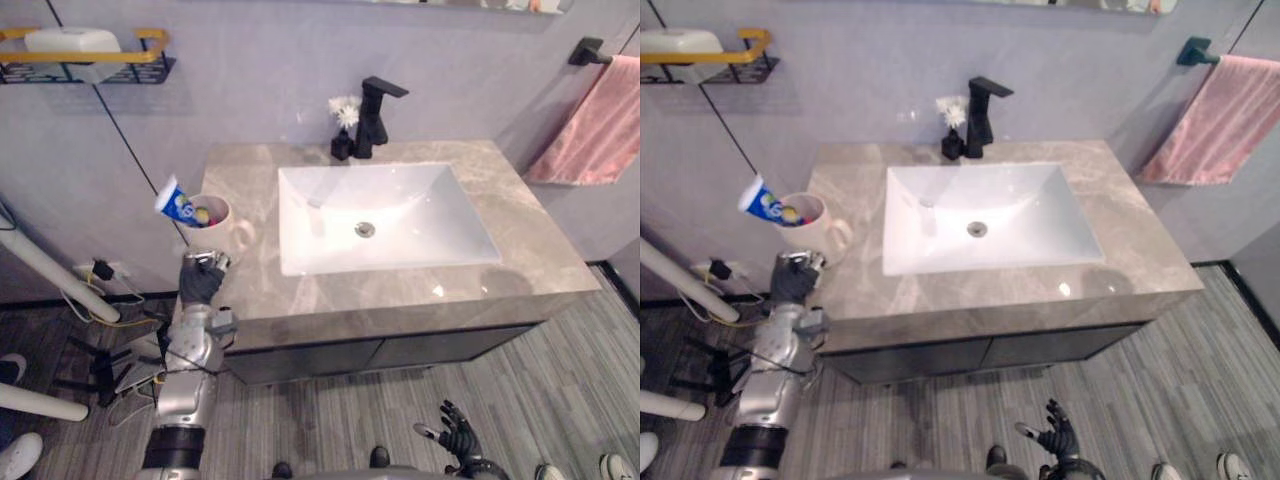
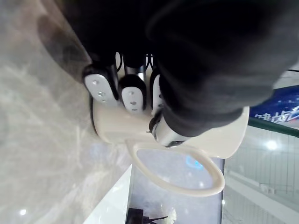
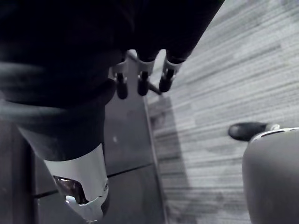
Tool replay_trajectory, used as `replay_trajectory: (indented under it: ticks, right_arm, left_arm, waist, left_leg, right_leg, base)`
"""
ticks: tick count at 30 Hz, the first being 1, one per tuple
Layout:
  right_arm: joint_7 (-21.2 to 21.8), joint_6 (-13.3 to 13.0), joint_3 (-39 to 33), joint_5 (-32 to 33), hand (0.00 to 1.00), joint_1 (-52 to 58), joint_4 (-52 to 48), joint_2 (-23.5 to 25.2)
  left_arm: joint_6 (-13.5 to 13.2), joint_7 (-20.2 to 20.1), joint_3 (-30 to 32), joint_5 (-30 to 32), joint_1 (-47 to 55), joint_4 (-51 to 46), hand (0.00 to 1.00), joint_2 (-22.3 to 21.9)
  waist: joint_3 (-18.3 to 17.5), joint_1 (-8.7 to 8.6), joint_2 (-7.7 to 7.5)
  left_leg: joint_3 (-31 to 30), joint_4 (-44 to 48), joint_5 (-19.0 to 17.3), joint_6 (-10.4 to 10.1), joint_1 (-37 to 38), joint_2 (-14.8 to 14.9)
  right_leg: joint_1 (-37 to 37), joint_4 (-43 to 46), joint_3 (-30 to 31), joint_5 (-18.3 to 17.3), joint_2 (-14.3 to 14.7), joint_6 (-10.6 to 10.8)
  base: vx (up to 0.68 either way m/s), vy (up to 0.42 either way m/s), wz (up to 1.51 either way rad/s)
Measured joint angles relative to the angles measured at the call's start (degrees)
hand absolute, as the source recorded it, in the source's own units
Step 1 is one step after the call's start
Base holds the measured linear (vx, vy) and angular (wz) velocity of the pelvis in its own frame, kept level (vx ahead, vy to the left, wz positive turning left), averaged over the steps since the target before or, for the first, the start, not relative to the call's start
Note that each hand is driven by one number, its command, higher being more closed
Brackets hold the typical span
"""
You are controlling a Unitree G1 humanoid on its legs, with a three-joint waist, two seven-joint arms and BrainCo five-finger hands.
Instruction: Organize washtable
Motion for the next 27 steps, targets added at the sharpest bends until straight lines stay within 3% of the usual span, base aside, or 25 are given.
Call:
replay_trajectory:
  ticks: [27]
  right_arm:
    - [0.2,0.0,-0.2,-0.6,0.0,0.0,-0.6,-0.1]
  left_arm:
    - [0.8,0.0,-0.2,1.2,-7.9,6.4,1.0,6.2]
  waist:
    - [2.0,-1.19,0.55]
  left_leg:
    - [1.4,1.2,-0.7,-0.1,-2.1,0.2]
  right_leg:
    - [-2.3,-0.3,1.5,0.8,0.4,-0.3]
  base:
    - [-0.02,-0.014,-0.03]
